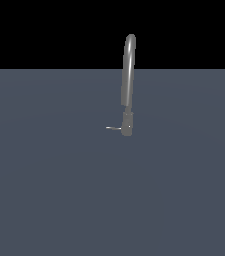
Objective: Turn on the faucet by rotating a designated handle.
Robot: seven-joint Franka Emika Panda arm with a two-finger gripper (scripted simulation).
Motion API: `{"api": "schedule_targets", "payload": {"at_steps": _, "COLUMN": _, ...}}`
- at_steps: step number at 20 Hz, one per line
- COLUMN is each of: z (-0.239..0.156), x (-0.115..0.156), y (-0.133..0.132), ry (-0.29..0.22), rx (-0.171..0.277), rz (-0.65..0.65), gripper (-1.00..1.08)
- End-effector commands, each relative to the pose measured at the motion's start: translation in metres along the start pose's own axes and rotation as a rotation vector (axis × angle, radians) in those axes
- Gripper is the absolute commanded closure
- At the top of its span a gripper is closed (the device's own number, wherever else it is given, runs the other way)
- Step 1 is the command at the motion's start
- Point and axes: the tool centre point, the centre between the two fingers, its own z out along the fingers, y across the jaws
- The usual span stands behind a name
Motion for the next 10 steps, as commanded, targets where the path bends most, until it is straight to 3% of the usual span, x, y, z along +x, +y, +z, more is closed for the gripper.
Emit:
{"api": "schedule_targets", "payload": {"at_steps": 1, "z": -0.007, "x": 0.010, "y": 0.002, "ry": 0.024, "rx": -0.100, "rz": -0.021, "gripper": 1.08}}
{"api": "schedule_targets", "payload": {"at_steps": 10, "z": -0.036, "x": 0.053, "y": -0.012, "ry": 0.126, "rx": -0.429, "rz": -0.139, "gripper": 1.08}}
